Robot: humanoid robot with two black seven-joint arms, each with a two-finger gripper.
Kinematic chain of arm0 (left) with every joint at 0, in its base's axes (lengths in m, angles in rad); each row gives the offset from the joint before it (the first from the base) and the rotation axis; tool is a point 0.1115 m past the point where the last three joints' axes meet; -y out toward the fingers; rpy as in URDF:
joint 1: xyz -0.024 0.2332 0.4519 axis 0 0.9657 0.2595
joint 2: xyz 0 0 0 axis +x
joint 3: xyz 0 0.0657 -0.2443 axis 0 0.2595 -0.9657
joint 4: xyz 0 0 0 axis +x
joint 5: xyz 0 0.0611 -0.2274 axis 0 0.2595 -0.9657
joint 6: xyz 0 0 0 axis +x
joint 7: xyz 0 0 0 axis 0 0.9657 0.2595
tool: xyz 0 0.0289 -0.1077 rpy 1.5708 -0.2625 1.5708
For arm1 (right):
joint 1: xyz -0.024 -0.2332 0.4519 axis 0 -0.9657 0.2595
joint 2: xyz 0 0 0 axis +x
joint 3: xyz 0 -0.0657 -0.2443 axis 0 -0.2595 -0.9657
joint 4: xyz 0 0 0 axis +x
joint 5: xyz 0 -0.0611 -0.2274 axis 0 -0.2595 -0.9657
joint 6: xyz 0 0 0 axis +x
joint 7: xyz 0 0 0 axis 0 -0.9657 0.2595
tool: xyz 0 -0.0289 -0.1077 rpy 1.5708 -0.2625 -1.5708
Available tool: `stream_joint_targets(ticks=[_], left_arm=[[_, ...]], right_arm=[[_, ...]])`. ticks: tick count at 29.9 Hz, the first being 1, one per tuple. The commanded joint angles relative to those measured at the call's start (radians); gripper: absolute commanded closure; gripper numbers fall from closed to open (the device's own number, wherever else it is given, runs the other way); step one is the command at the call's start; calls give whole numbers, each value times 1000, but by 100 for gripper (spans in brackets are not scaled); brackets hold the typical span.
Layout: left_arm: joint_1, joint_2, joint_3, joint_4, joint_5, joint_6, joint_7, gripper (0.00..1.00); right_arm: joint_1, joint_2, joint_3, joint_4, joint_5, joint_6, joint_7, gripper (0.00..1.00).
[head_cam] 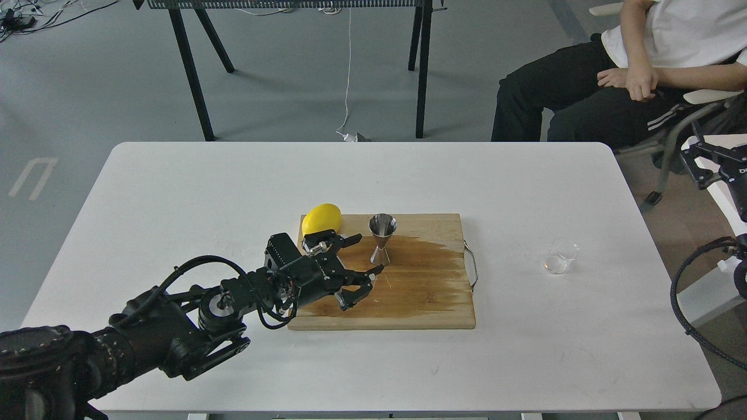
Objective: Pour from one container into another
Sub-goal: 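Open the left gripper and retract the left arm away from the board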
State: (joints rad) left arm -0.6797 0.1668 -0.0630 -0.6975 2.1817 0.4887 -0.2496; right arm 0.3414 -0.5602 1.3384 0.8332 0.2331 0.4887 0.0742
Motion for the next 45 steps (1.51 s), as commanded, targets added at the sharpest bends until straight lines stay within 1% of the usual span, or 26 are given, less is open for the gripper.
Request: stream_joint_targets(ticks=[1,3,6,9,11,14,16,18,19,21,22,24,25,29,32,36,39,42,44,45], left_arm=[[5,43,0,-28,0,0,0,25],[9,72,0,-40,0,0,-2,25],[25,141,-7,-111,0,0,0,24],[46,233,-58,-239,0,0,0,19],[68,298,-76,-319,0,0,0,19],[69,410,-83,-433,0,0,0,17],[68,476,-90,-485,-104,0,-3,15],[65,520,-107,-510,-239,0,-26,15],[63,533,-122,-513,-323,0,-49,14],[60,542,-161,-513,-516,0,-109,13],[60,542,-187,-513,-634,-5,-147,11],[57,539,-240,-513,-831,-73,-221,5],[54,537,-280,-513,-921,-114,-239,3],[58,510,-458,-504,-1202,-283,-239,1],[65,473,-563,-494,-1405,-407,-239,0],[68,413,-668,-426,-1754,-527,-239,0],[68,372,-689,-360,-1975,-625,-239,0],[68,343,-690,-312,-2108,-722,-239,0],[68,332,-690,-284,-2157,-740,-239,0],[69,329,-692,-274,-2175,-742,-239,0]], right_arm=[[-1,-1,-1,-9,0,0,1,0],[-2,-1,-1,-9,0,0,1,0],[-7,-1,1,-9,0,0,1,0],[-8,-3,1,-11,0,0,1,0],[-8,-3,5,-17,2,0,1,0],[-7,-3,28,-48,2,0,2,0],[-7,-6,30,-52,0,0,2,0],[-7,-20,28,-49,0,0,2,0],[-8,-33,25,-45,-2,0,1,0],[-19,-59,22,-51,-2,0,1,0],[-27,-64,22,-55,-2,0,1,0],[-31,-64,24,-84,-2,0,1,0],[-31,-64,24,-103,-2,0,-2,0],[-39,-64,13,-111,6,0,-31,0],[-109,-53,8,-71,17,0,-45,0],[-252,-55,12,88,89,0,-47,0],[-359,-64,10,222,175,0,-51,0],[-468,-63,1,363,256,0,-74,1],[-530,-52,1,464,282,0,-80,0],[-554,-47,-1,504,288,-22,-80,0]])
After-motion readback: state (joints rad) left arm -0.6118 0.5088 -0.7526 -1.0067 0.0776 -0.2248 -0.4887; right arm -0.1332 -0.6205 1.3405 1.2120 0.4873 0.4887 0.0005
